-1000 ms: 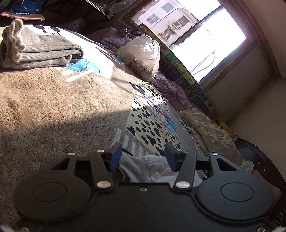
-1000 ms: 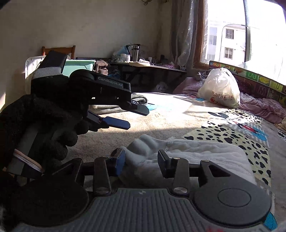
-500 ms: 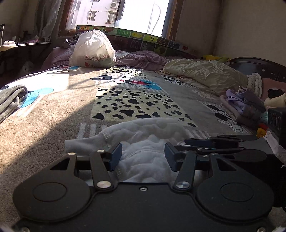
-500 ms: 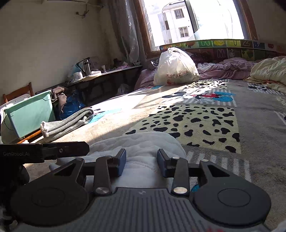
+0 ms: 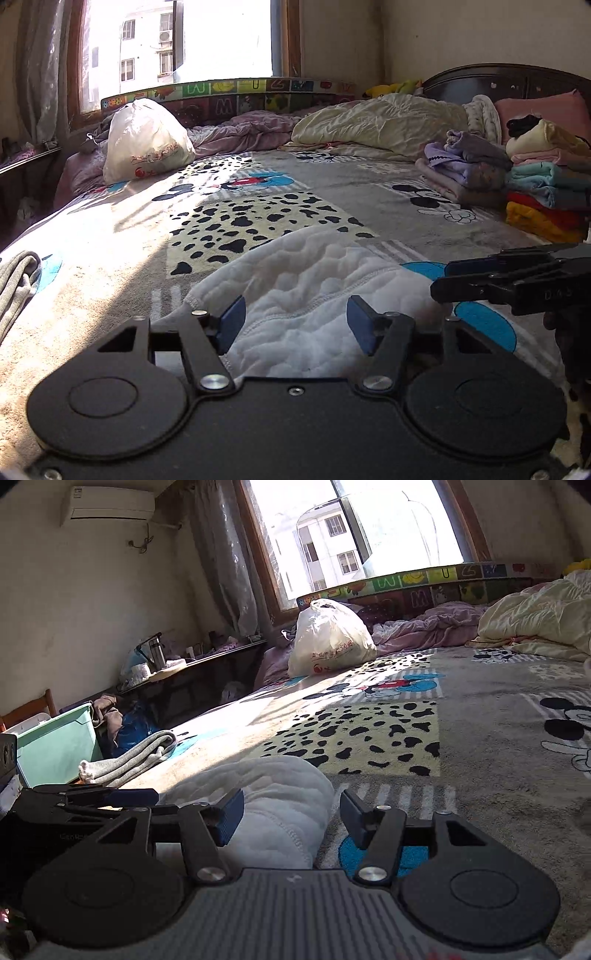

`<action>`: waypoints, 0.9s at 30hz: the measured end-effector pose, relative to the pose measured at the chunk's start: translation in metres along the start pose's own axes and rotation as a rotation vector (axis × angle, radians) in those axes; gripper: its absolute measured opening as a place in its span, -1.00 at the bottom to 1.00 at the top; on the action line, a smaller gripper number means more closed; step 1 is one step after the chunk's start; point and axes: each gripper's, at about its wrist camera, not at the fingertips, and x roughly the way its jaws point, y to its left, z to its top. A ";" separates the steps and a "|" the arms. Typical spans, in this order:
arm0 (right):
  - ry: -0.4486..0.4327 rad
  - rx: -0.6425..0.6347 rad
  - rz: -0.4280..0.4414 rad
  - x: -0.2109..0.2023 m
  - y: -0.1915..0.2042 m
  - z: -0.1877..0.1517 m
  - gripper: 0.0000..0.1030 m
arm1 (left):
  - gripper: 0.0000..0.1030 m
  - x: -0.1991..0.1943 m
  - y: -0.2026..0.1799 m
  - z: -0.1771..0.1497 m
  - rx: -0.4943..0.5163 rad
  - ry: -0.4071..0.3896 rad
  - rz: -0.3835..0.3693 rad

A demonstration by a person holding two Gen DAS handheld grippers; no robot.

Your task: Fold clothes

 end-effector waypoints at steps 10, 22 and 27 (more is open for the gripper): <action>0.068 -0.024 -0.034 0.006 0.028 -0.030 0.40 | 0.00 0.029 -0.049 -0.016 0.383 0.031 0.182; 0.058 -0.064 -0.196 0.051 0.044 -0.026 0.28 | -0.62 0.016 -0.037 0.000 0.314 -0.096 0.282; 0.036 0.063 -0.279 0.047 0.026 -0.030 0.11 | -0.65 0.017 -0.039 -0.001 0.314 -0.084 0.264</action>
